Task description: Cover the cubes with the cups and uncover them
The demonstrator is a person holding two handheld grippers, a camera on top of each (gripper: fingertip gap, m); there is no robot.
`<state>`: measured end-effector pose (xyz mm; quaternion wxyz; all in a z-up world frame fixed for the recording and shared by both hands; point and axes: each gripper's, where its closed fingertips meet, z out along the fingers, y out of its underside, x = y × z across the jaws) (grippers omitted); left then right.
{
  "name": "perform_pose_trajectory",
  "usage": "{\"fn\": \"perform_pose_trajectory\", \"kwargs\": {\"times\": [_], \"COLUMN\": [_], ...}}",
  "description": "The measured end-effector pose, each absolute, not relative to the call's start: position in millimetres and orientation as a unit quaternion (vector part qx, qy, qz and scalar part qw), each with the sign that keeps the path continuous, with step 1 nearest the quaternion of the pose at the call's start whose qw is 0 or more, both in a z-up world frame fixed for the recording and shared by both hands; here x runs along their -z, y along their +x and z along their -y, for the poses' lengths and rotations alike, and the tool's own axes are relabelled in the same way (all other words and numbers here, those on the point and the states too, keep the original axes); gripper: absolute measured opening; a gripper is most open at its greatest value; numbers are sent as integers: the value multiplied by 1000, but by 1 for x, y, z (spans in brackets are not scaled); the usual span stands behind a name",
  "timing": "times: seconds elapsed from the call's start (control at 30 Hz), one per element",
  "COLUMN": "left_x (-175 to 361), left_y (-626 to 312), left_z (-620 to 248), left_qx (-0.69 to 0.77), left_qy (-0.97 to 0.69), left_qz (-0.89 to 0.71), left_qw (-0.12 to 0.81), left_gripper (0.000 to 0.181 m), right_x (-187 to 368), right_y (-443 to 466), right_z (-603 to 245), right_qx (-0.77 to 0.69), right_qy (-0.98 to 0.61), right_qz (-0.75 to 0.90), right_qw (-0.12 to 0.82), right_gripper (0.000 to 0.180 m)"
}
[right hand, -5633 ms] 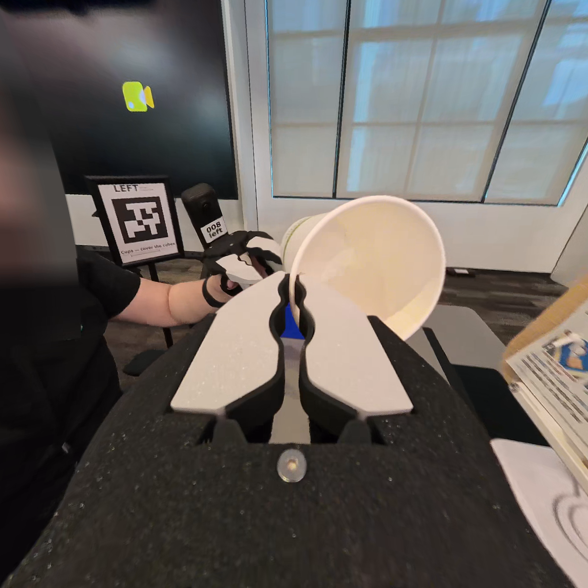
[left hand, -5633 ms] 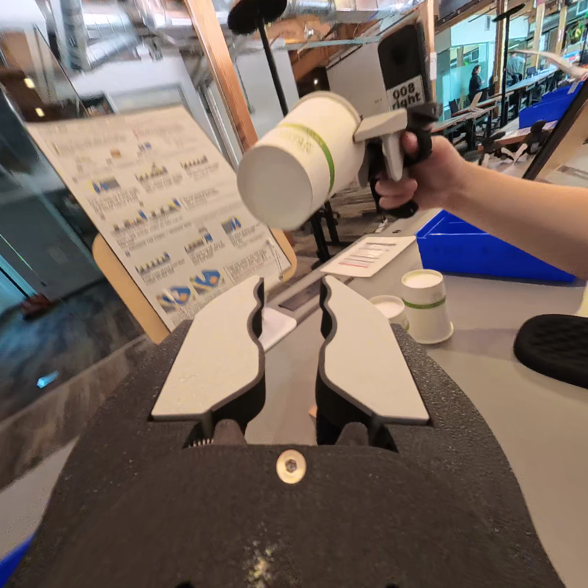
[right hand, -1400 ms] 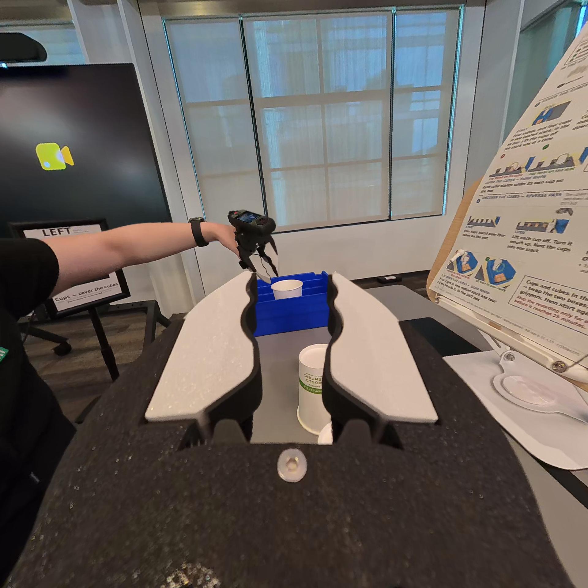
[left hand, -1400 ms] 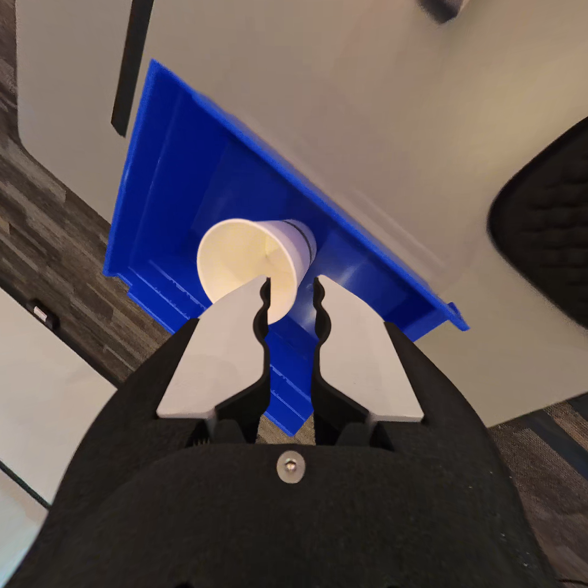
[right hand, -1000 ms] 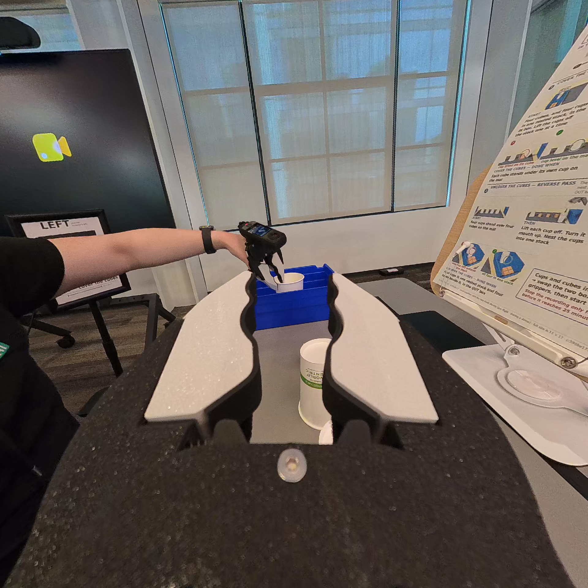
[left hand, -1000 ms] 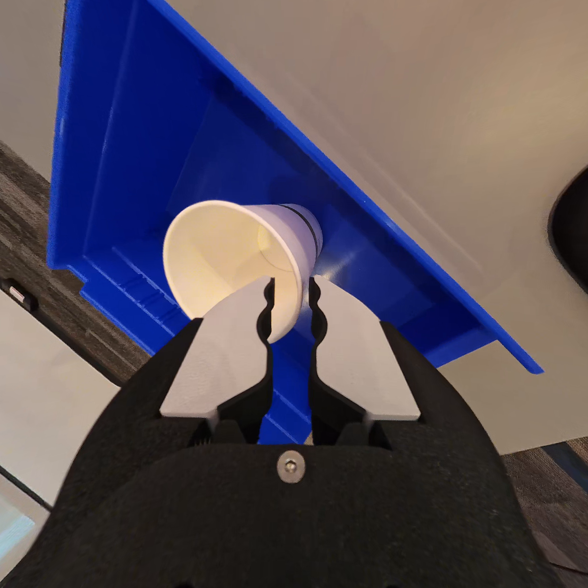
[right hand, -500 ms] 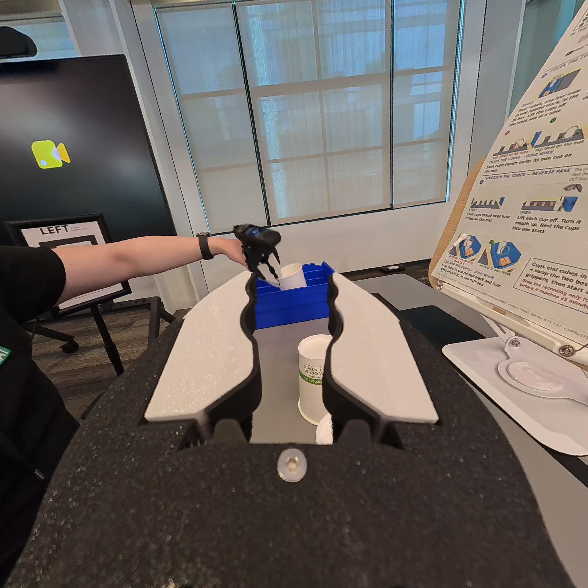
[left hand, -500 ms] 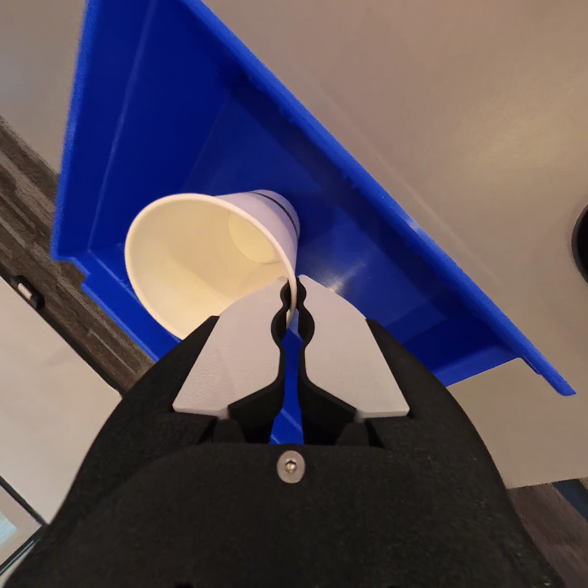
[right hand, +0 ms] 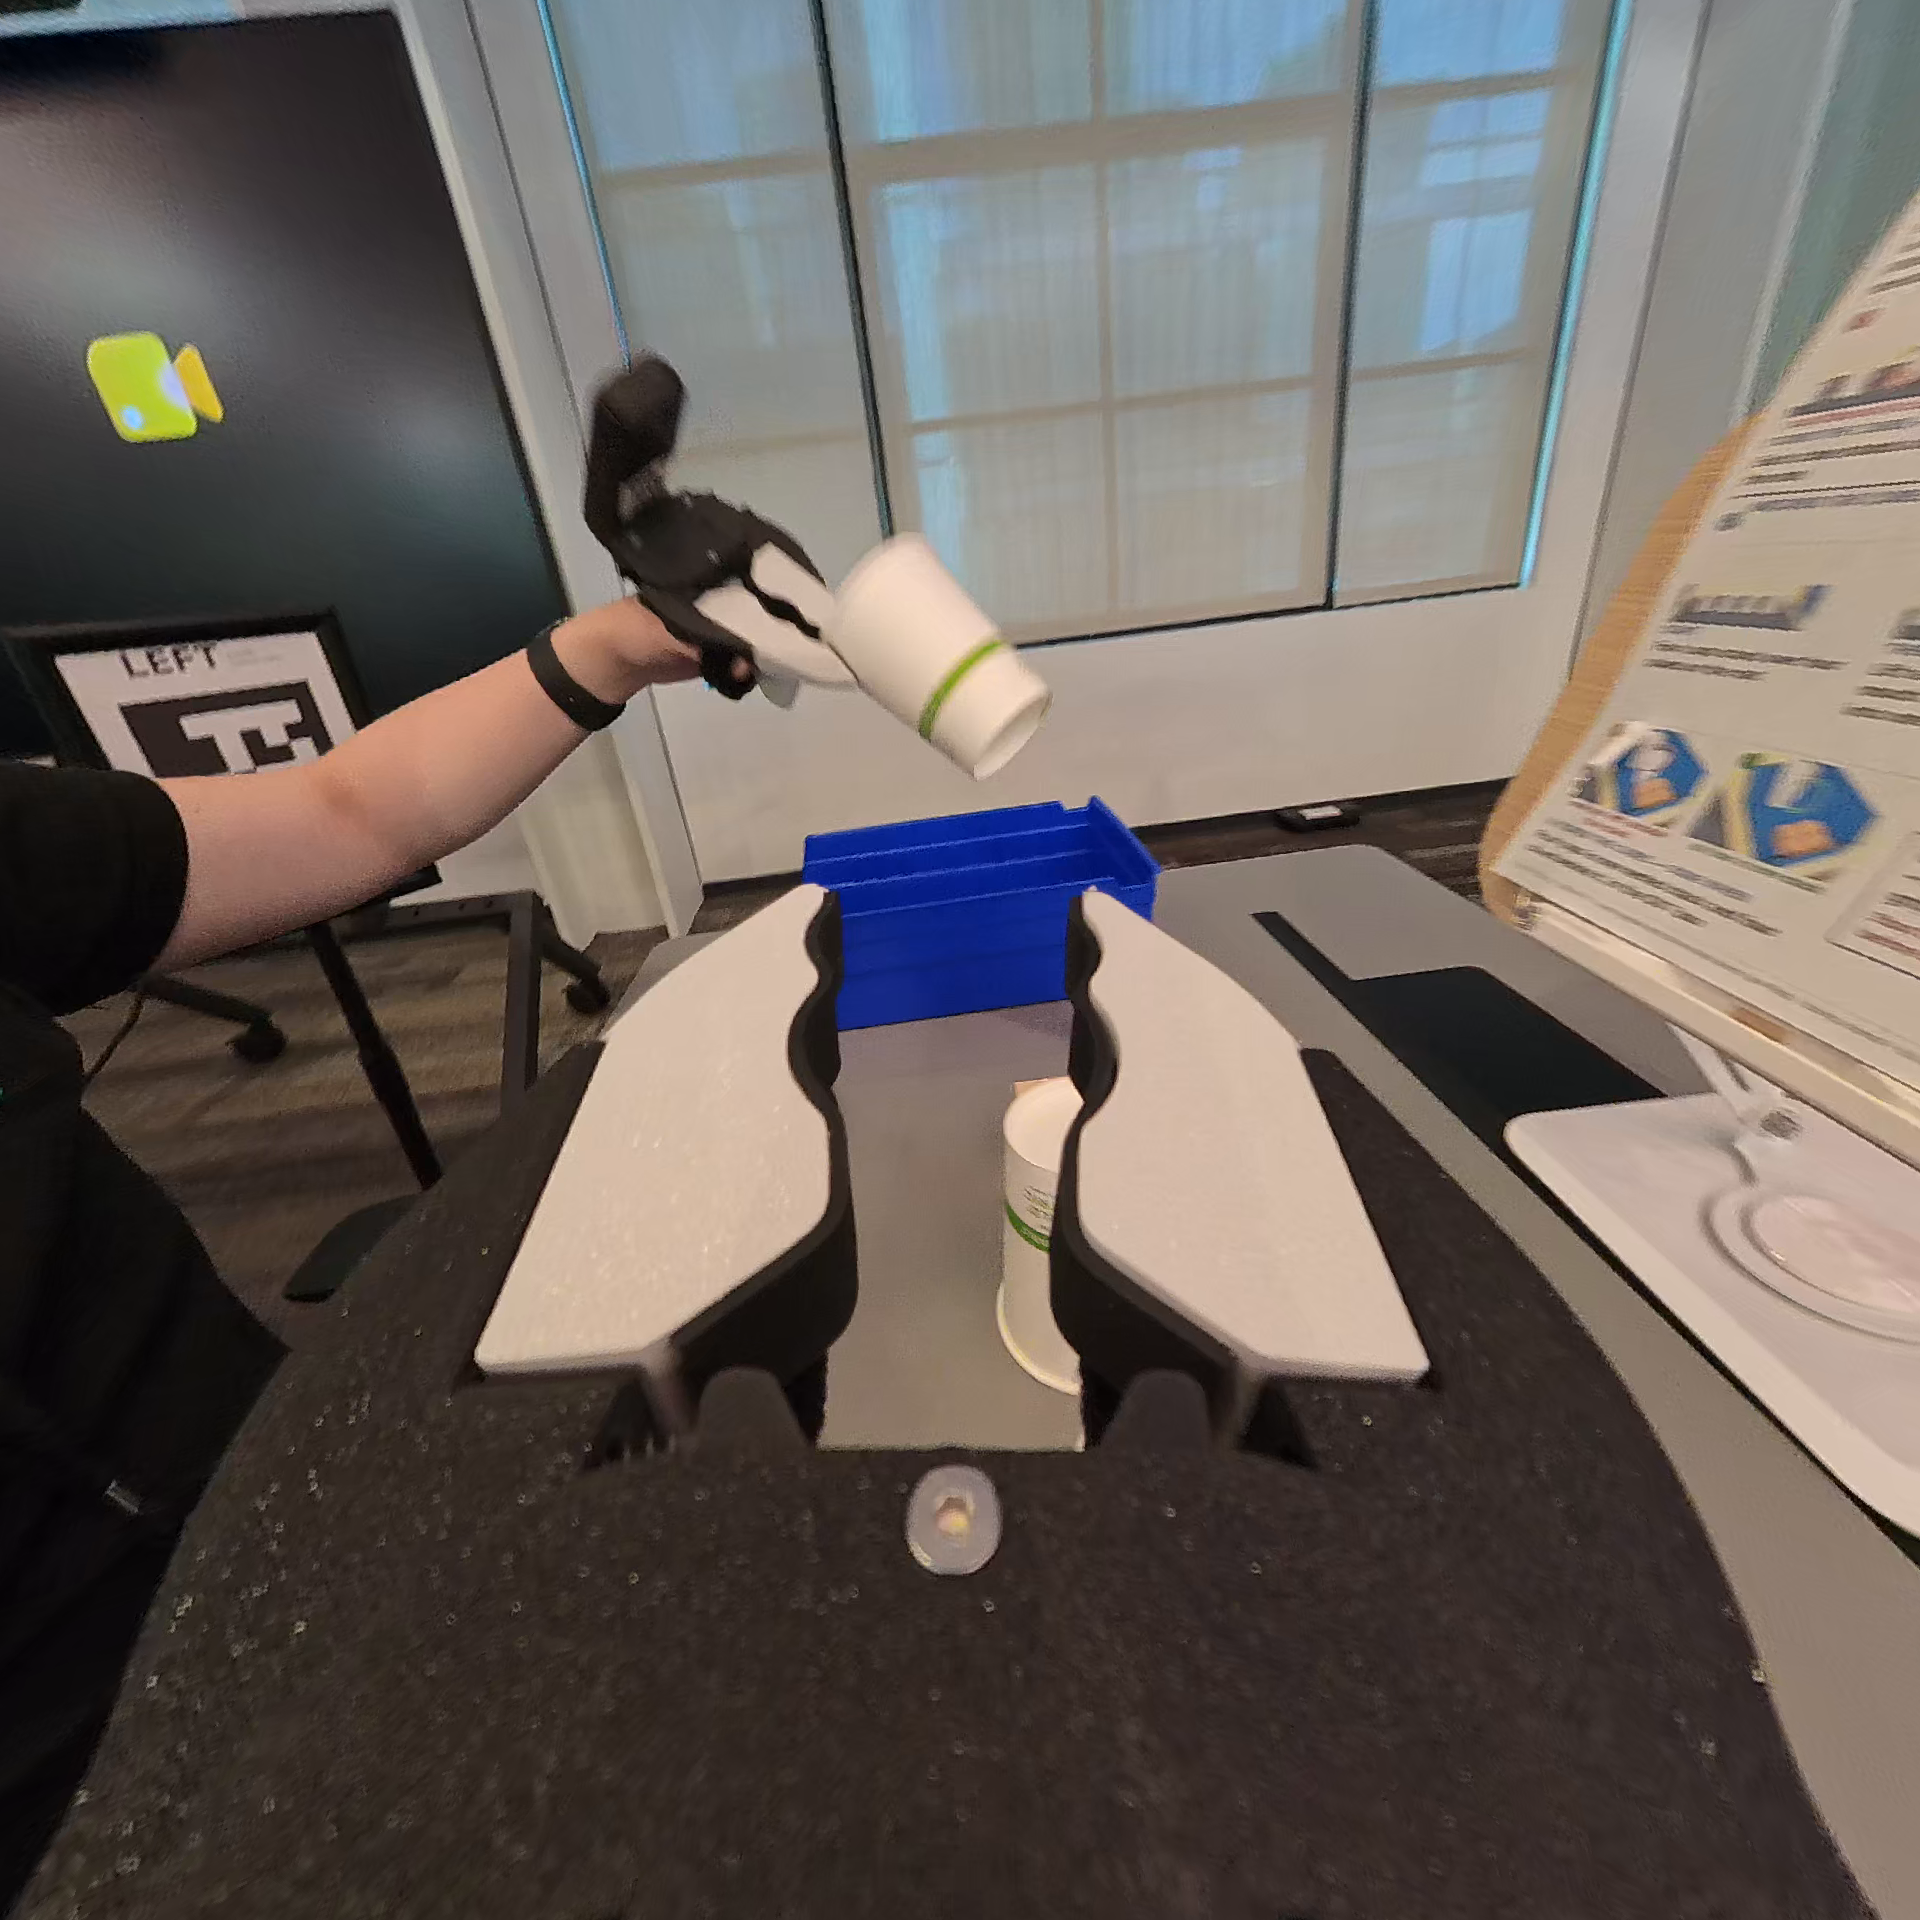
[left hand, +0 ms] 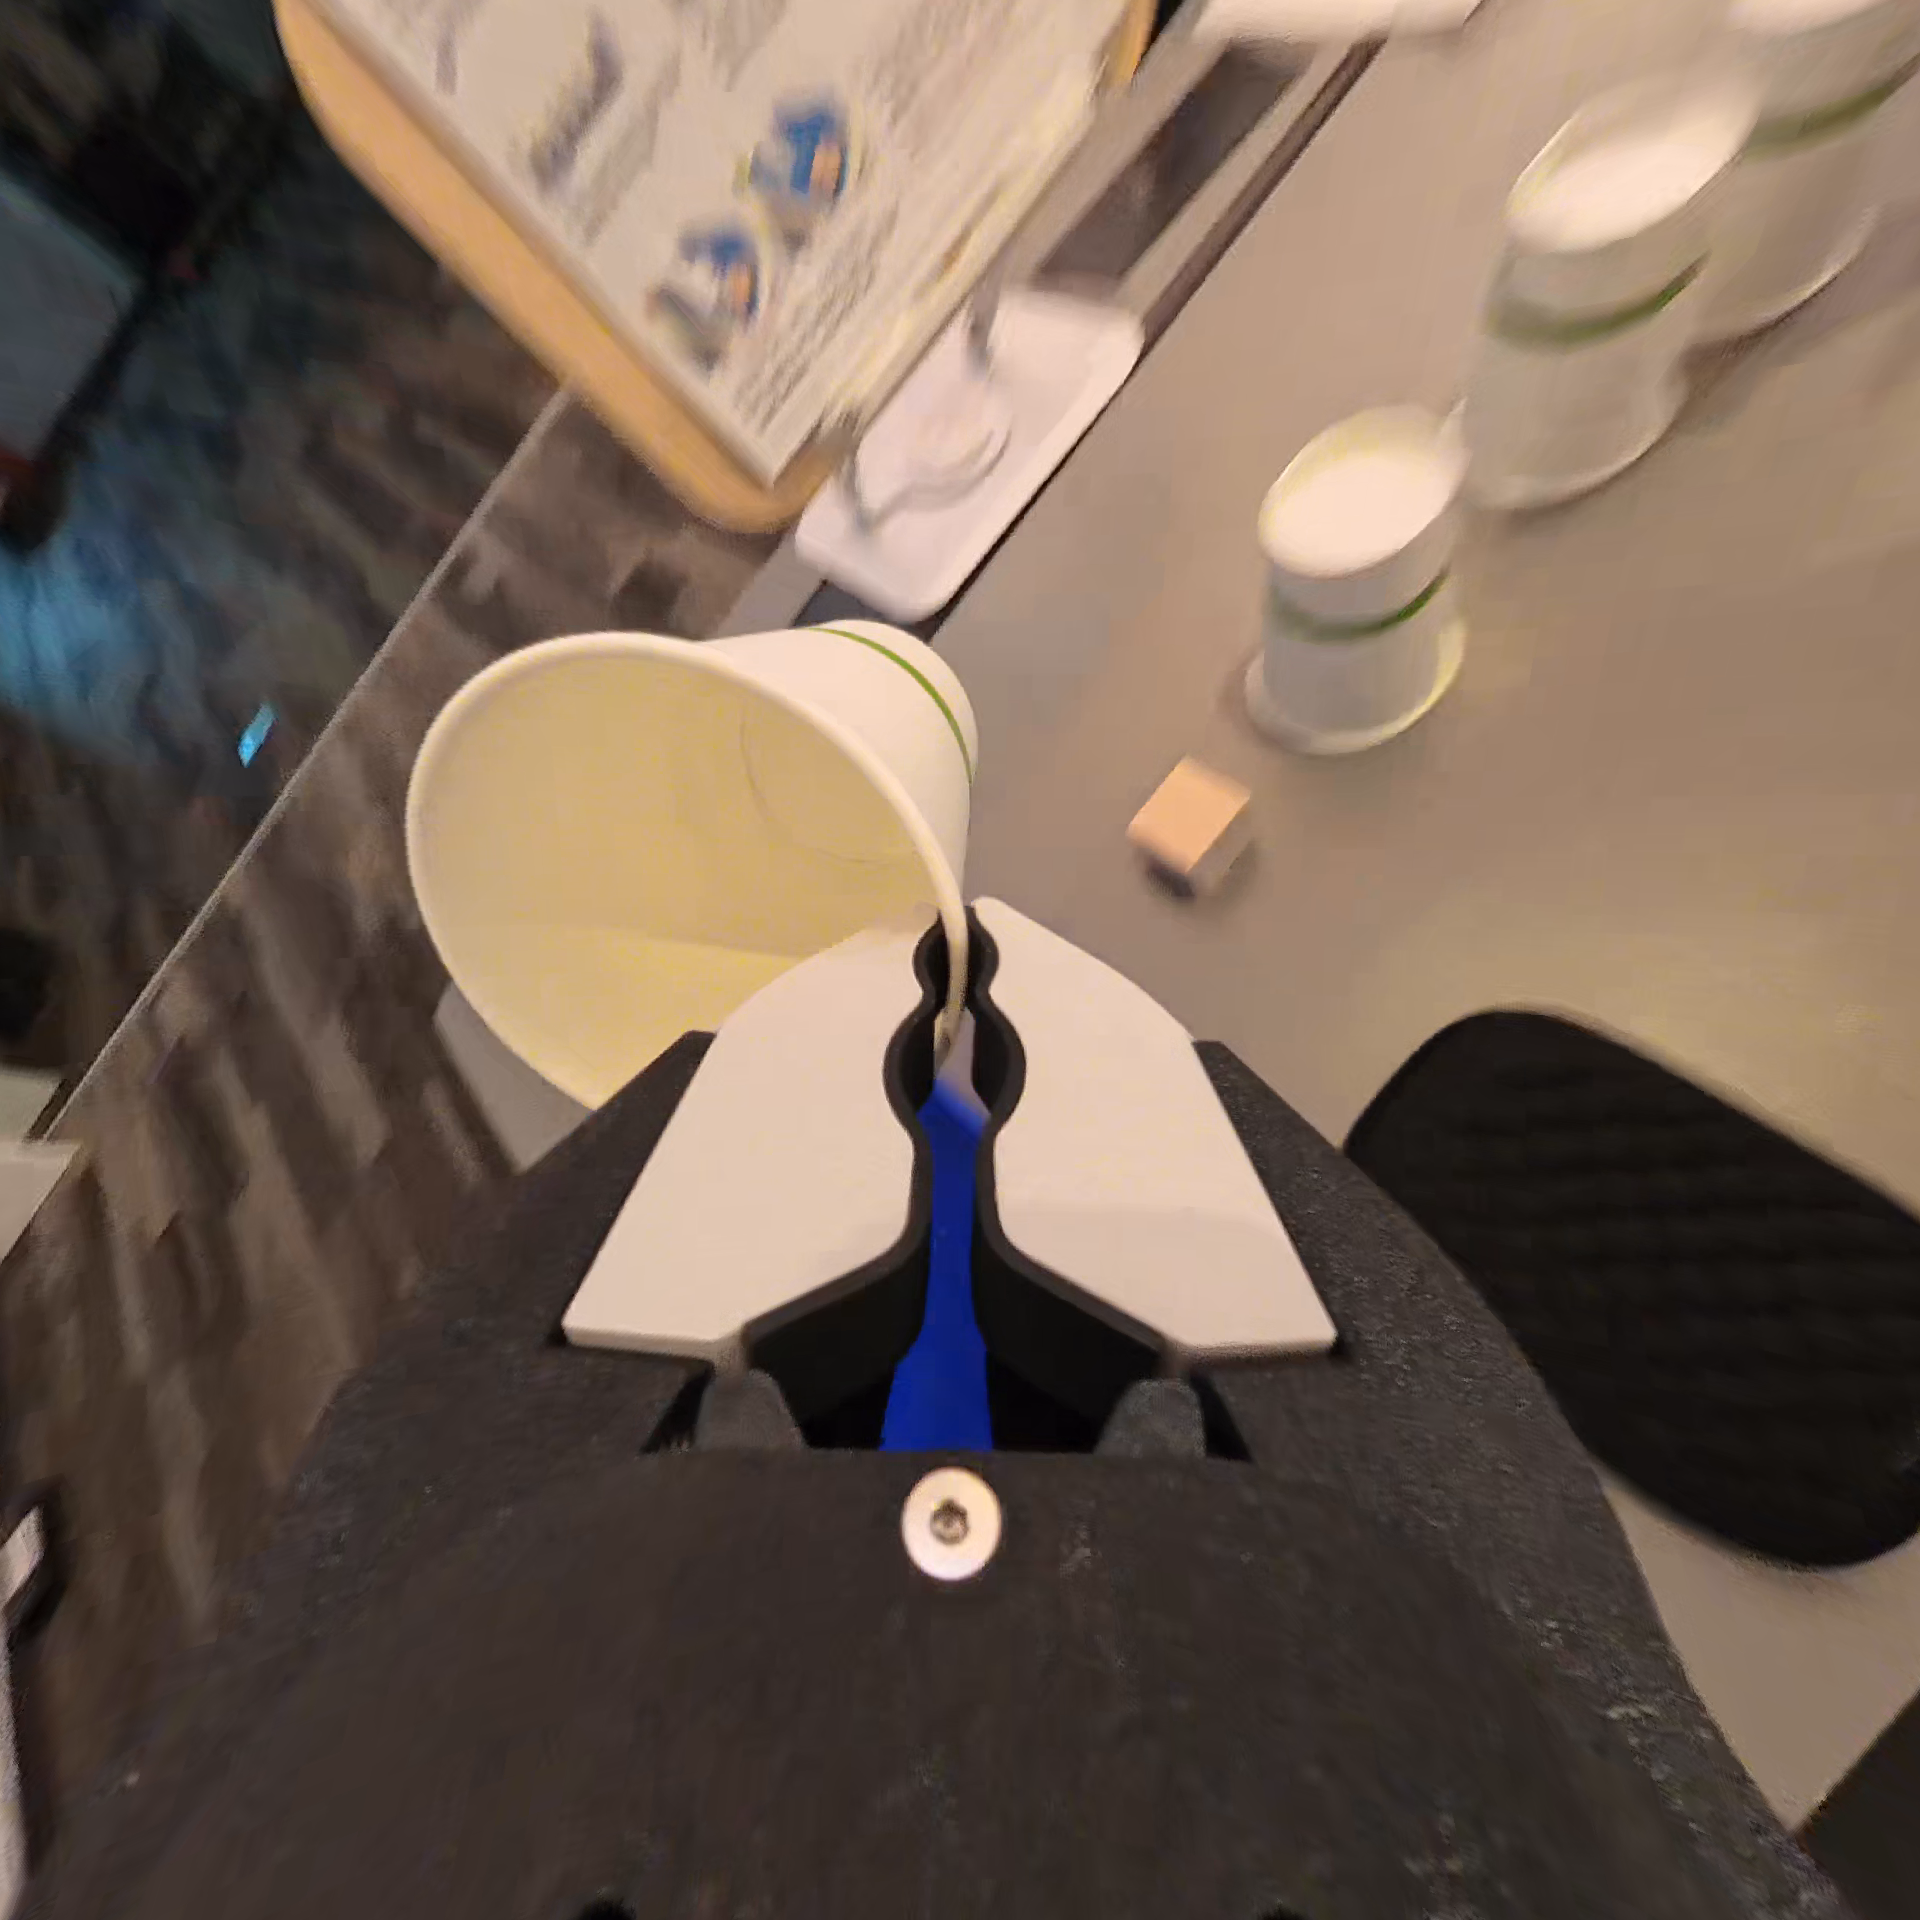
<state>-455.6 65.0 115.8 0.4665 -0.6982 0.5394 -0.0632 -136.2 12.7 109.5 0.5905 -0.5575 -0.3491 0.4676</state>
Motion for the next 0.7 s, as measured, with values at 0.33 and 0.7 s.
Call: {"fn": "perform_pose_trajectory", "kwargs": {"times": [0.33, 0.7], "left_x": [-154, -156], "left_y": [-341, -315], "left_z": [27, 41], "left_qx": [341, 391], "left_qy": [-542, -517], "left_qz": [-578, -585], "left_qw": [506, 488], "left_gripper": [0, 0], "right_x": [-124, -151], "right_y": [-238, -249], "right_z": [15, 35], "right_qx": [-425, -422], "right_qy": [-515, -458], "right_qz": [436, 428], "right_qw": [604, 655], "right_gripper": [31, 14]}}
